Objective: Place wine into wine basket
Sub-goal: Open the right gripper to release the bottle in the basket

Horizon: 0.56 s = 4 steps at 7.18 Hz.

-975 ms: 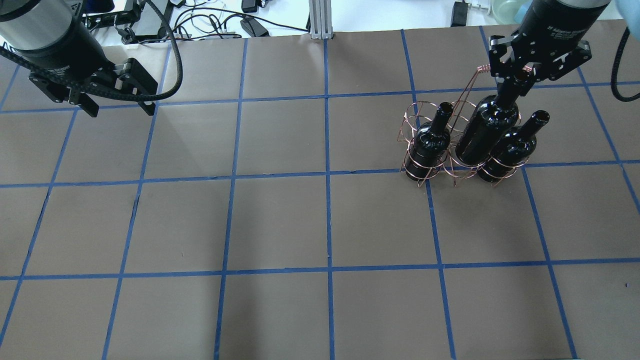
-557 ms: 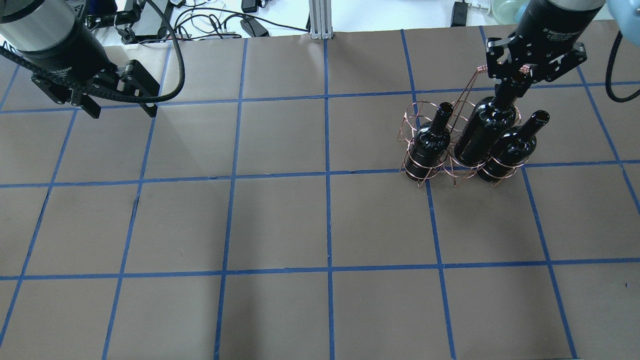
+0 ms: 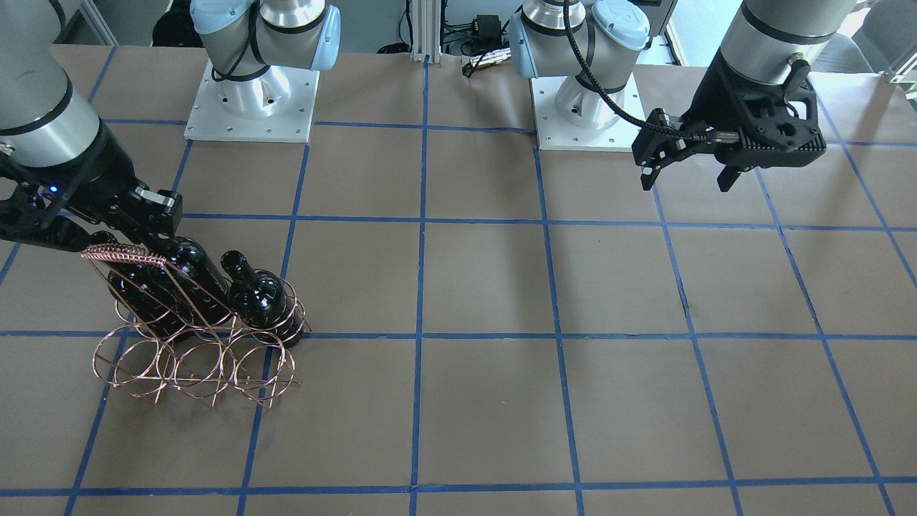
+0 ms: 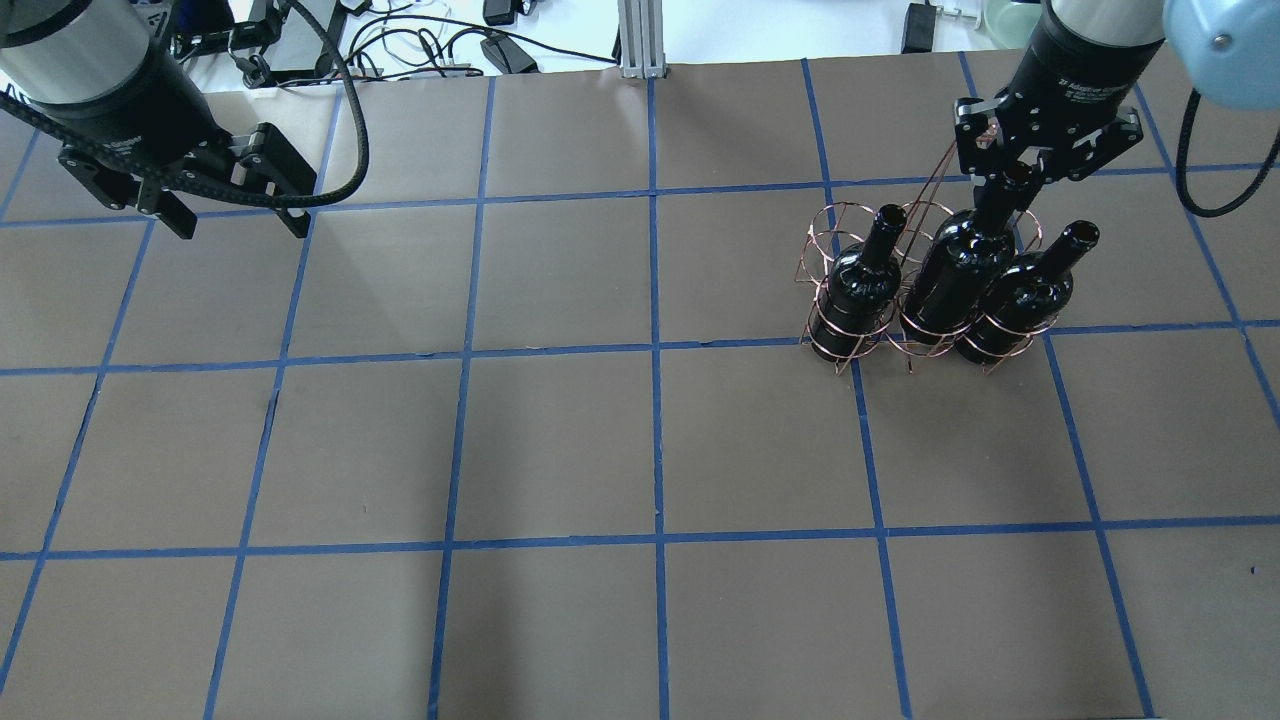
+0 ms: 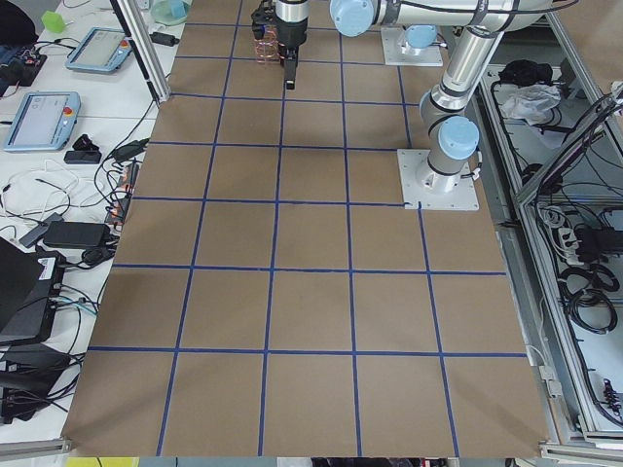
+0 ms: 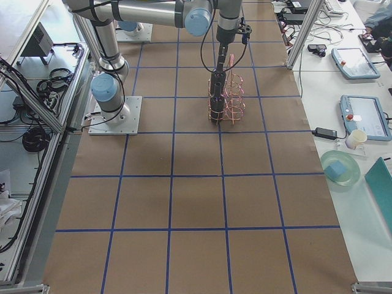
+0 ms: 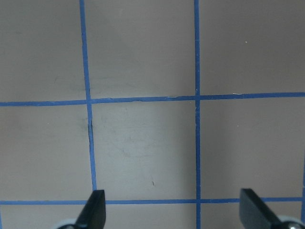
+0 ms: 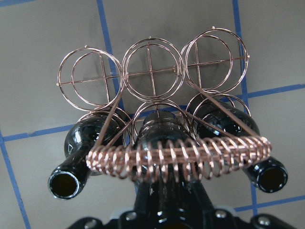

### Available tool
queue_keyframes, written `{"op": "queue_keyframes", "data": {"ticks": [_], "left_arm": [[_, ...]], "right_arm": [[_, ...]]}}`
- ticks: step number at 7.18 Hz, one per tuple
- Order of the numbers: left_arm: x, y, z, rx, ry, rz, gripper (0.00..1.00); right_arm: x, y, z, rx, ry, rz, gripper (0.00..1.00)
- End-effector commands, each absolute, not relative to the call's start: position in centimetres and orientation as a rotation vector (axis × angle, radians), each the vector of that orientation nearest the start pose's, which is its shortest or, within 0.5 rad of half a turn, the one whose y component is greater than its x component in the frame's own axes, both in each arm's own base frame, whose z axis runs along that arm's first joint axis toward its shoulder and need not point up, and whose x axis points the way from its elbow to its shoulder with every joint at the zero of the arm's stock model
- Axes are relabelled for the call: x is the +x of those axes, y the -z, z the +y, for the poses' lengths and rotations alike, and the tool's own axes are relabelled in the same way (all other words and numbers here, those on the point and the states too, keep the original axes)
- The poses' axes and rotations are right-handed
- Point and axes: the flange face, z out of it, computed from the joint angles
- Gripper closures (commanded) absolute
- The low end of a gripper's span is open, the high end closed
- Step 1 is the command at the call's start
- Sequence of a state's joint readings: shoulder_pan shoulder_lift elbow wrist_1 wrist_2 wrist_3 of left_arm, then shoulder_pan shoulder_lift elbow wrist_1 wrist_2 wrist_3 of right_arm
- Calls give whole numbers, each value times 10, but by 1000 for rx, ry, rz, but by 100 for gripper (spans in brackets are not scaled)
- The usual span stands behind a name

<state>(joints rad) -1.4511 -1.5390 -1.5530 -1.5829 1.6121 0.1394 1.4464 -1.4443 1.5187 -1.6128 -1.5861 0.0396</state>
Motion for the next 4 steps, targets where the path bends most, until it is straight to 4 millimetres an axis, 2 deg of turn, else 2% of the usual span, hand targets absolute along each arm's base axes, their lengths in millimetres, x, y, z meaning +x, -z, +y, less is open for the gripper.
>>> {"op": "queue_keyframes", "data": {"ticks": [1,2,4], "left_arm": [[-70,-511,-493,29,47,3088,0],[-70,-512,-493,29,49,3087,0],[-68,-511,-493,25,46,3086,0]], "right_arm": [[63,-426,-561,258,-28,3144,88],[63,-411,-561,259,-28,3145,88],[63,-406,-562,263,-37,3143,82]]}}
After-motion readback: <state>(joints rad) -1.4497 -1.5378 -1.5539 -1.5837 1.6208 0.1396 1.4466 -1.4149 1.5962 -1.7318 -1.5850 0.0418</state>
